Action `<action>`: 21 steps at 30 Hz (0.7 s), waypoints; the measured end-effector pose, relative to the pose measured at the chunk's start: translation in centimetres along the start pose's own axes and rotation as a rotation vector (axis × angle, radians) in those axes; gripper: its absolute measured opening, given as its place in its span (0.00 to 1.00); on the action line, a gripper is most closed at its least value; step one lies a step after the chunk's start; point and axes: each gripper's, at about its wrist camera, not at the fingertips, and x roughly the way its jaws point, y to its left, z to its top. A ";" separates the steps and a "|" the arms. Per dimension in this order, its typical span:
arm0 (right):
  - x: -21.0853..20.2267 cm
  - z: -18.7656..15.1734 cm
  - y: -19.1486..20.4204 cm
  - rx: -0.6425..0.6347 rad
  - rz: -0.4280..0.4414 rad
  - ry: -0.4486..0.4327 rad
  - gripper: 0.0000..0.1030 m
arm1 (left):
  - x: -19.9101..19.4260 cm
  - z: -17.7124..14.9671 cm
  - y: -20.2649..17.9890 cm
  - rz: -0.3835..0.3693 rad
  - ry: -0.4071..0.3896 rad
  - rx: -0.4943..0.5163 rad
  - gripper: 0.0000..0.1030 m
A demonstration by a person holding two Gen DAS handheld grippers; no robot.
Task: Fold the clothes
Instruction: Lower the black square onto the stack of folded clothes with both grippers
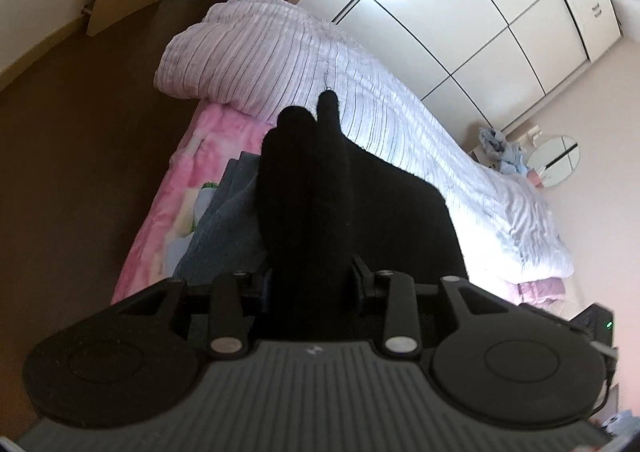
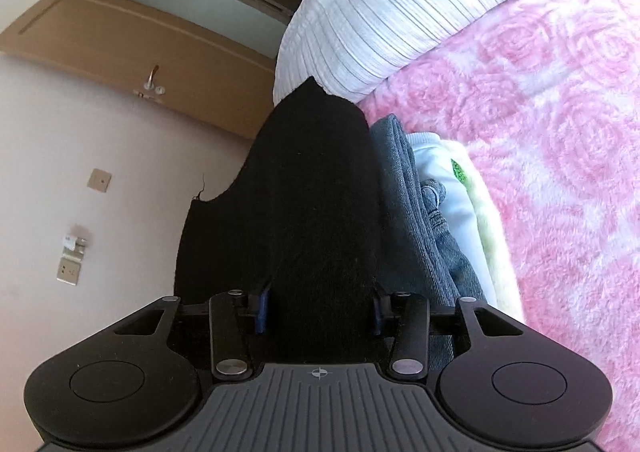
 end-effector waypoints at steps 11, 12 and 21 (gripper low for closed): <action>-4.0 1.4 7.8 -0.406 -0.319 -0.132 0.47 | -4.7 3.8 -5.9 0.219 -0.123 0.203 0.21; -3.9 1.4 8.9 -0.466 -0.335 -0.141 0.47 | -4.2 4.3 -6.7 0.219 -0.117 0.245 0.19; 3.2 0.9 12.2 -0.729 -0.433 -0.128 0.28 | 3.5 4.3 -7.1 0.287 0.014 0.390 0.01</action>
